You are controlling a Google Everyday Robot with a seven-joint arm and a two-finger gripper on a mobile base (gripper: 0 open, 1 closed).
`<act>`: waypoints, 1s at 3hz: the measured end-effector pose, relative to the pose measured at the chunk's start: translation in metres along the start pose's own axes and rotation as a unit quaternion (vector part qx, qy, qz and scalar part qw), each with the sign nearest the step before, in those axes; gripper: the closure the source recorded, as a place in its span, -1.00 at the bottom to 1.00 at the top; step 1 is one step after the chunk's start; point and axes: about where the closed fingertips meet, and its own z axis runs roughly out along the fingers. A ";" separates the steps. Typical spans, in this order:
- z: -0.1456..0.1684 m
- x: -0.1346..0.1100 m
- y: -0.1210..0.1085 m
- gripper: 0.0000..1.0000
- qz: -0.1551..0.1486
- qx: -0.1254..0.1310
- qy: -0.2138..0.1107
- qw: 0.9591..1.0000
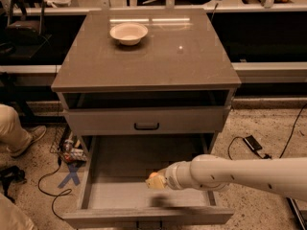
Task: Place orange into middle drawer
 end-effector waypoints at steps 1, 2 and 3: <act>0.035 0.009 -0.014 0.50 0.041 -0.005 -0.029 0.999; 0.065 0.010 -0.019 0.03 0.063 -0.021 -0.053 0.996; 0.083 0.004 -0.020 -0.59 0.068 -0.040 -0.075 0.994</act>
Offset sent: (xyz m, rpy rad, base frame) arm 0.0412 0.0348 -0.0895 0.2196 0.0197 -0.1335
